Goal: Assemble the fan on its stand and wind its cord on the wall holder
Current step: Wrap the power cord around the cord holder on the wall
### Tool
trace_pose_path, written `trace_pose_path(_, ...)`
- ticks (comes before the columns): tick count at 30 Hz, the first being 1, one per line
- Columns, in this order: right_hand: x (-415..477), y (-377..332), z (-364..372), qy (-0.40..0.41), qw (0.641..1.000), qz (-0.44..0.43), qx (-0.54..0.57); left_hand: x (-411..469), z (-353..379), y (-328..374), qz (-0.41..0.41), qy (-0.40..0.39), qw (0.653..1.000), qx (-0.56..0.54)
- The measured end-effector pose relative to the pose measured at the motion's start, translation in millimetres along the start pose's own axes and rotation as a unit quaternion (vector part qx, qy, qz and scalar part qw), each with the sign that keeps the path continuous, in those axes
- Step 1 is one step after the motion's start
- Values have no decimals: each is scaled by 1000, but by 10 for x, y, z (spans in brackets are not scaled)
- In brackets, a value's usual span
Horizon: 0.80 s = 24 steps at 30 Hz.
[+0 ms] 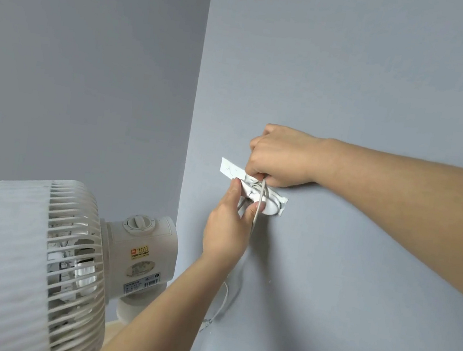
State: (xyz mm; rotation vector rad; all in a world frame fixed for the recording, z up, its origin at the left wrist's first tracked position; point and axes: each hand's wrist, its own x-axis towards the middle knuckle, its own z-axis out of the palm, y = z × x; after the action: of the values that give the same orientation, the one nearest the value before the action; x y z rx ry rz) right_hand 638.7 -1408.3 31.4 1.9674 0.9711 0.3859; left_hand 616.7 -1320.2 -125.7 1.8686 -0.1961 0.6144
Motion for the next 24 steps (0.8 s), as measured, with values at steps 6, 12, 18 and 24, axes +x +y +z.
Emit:
trace_pose_path(6,-43,42,-111,-18,1000,-17,17,52,-62,6,-6,-22,999,42)
trace_pose_path(12,-41,-52,-13,-23,1000,-7,-19,66,-81,-112,-10,-45,998,46)
trace_pose_path(18,-73,-56,39,-28,1000,6,4,-129,-111,-49,-5,34,998,-56)
trace_pose_path(24,-114,-71,7,-12,998,28,62,-331,-42,31,4,-77,987,-137)
